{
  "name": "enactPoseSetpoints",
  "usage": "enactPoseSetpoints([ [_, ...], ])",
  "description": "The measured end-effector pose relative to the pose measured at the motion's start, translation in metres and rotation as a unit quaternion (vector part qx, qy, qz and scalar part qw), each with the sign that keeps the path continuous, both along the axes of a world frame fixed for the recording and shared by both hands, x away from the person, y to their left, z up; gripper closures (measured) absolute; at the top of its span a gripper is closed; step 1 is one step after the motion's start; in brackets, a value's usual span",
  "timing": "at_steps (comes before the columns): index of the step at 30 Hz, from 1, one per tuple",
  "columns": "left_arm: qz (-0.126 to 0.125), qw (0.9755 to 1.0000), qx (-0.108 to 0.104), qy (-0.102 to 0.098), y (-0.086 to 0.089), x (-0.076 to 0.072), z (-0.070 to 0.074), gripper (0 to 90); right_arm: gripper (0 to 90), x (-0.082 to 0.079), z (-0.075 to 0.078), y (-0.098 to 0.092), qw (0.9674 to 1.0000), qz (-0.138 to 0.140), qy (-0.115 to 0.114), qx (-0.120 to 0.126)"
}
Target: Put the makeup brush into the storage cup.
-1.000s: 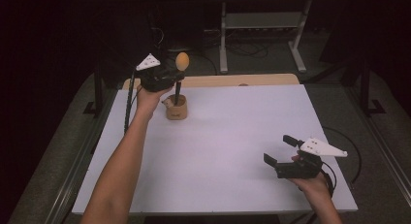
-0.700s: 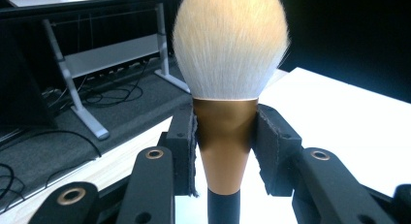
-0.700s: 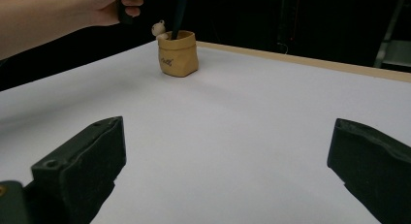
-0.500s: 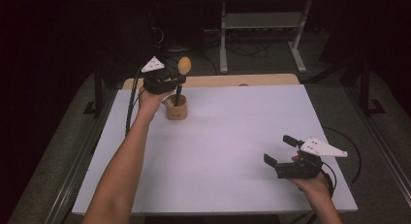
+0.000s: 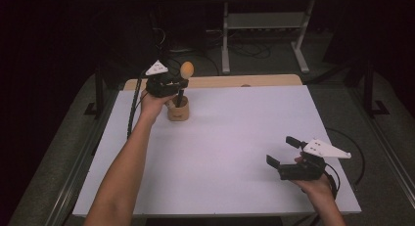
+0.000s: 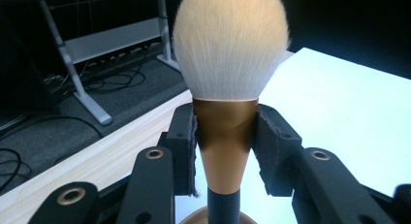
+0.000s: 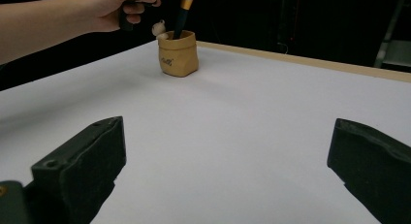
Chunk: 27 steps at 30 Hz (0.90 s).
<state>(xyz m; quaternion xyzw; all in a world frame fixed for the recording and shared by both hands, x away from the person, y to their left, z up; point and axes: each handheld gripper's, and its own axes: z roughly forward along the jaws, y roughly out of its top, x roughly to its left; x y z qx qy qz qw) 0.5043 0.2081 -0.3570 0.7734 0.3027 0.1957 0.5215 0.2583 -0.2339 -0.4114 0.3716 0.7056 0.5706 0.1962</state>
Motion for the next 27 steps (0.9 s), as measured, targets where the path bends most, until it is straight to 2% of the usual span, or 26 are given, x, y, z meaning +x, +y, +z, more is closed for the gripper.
enactPoseSetpoints([
  [2,-0.001,1.0,0.006,0.002,0.0,0.0,-0.001,62.6,0.0,0.0,0.0,0.0,1.0,0.0,0.001,0.0],
  [6,0.001,1.0,0.002,0.003,0.001,0.001,-0.004,62.6,0.0,0.0,0.0,0.0,1.0,0.0,0.001,0.0],
  [12,-0.001,0.9997,0.005,0.023,0.001,0.001,-0.01,62.0,0.0,0.0,0.0,0.0,1.0,0.0,0.001,0.001],
  [13,-0.001,0.9996,-0.001,0.027,0.001,0.002,-0.011,60.1,0.0,0.0,0.0,0.0,1.0,-0.001,0.001,0.001],
  [15,0.001,0.9994,-0.005,0.033,0.001,0.003,-0.012,48.6,0.0,0.0,0.0,0.0,1.0,0.0,0.001,0.0],
  [17,0.002,0.9995,0.005,0.032,0.001,0.003,-0.013,43.6,0.0,0.0,0.0,0.0,1.0,0.0,0.001,0.0],
  [20,0.005,0.9995,0.006,0.03,0.0,0.002,-0.012,34.4,0.0,0.0,0.0,0.001,1.0,0.001,0.0,-0.001],
  [25,0.008,0.9995,0.014,0.028,0.002,0.0,-0.009,25.2,0.0,0.0,0.0,0.001,1.0,0.002,0.0,-0.002],
  [27,0.011,0.9994,0.01,0.03,0.004,-0.001,-0.008,22.9,0.0,0.0,0.0,0.001,1.0,0.002,0.0,-0.002],
])
